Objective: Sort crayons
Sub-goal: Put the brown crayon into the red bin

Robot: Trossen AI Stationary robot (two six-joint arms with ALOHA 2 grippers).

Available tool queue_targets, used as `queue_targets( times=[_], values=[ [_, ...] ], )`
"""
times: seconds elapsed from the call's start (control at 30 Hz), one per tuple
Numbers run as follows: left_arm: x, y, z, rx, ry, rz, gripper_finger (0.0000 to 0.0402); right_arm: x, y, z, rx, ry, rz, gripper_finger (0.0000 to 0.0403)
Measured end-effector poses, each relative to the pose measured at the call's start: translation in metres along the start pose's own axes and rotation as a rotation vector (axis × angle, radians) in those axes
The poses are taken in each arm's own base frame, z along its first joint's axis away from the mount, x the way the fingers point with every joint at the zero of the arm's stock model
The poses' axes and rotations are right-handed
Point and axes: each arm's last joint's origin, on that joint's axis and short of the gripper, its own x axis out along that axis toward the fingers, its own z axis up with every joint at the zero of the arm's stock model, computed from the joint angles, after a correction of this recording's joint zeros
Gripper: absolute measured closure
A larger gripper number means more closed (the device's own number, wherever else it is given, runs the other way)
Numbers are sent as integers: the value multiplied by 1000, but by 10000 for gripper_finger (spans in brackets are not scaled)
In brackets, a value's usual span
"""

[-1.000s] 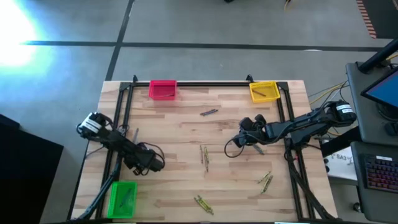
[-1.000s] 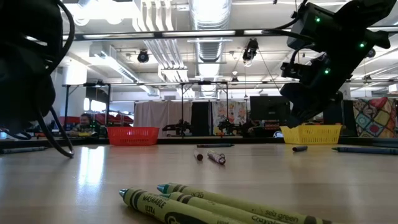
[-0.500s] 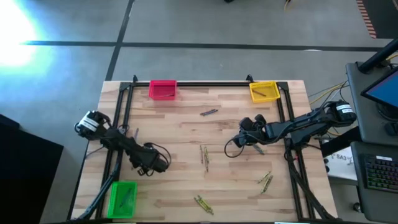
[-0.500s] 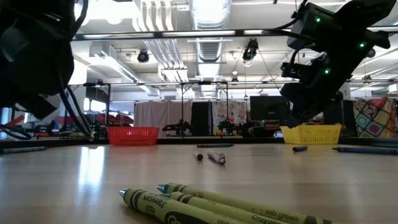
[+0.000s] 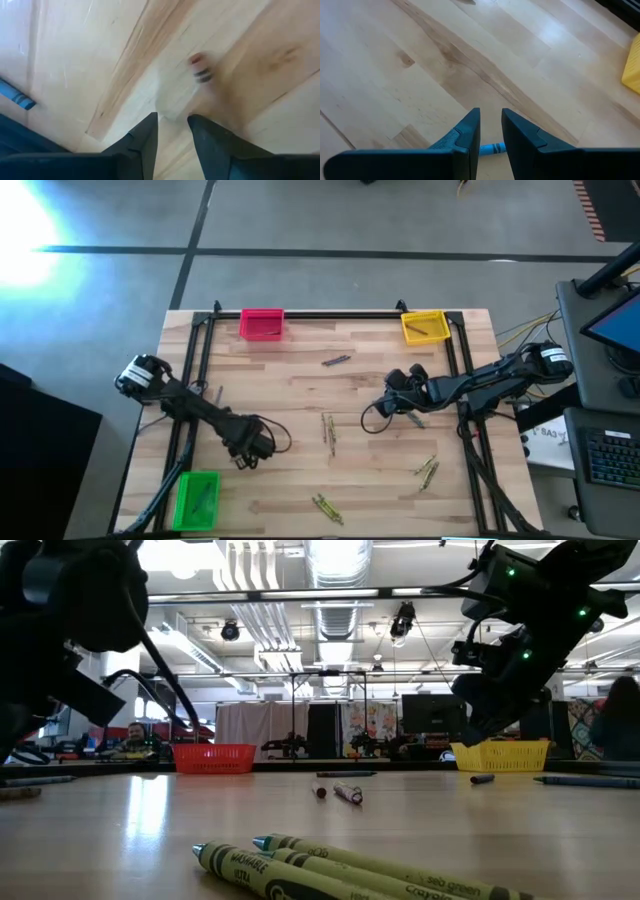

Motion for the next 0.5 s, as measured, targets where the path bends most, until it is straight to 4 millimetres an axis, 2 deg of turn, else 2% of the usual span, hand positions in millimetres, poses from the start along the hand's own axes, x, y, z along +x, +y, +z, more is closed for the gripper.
queue_targets(
  times=[0.27, 0.5],
  values=[
    [-1, 1, 1, -2, -19, -34, 323, 0, 0, 0, -1, 12, 13, 330],
    [-2, 2, 3, -14, -49, -37, 326, 0, 0, -1, -3, 17, 18, 330]
  ],
)
